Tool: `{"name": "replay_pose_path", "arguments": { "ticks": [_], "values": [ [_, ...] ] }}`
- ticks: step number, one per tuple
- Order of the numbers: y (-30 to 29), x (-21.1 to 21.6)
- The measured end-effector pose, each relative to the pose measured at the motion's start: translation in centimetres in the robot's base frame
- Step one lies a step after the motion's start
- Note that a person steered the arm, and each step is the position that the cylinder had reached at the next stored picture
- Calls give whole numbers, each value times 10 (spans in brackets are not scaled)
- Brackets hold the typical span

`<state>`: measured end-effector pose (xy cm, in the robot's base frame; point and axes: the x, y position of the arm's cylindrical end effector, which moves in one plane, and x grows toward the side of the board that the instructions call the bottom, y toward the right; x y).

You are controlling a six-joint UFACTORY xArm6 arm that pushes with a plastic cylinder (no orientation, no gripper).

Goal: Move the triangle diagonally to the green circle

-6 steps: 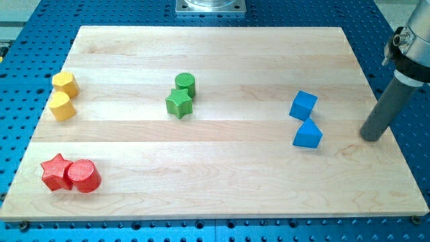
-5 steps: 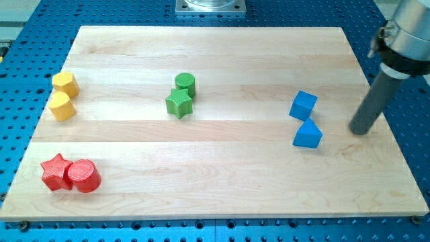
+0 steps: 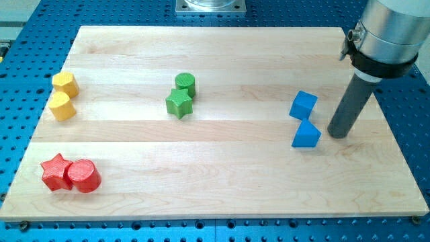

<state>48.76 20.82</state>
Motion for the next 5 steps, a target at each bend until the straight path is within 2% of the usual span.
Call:
{"name": "replay_pose_path", "arguments": {
  "ticks": [1,2,3,4,5],
  "values": [
    [-56,-8],
    [-69,-16],
    [-68,-5],
    [-24,-20],
    [-93,-72]
  ]
}}
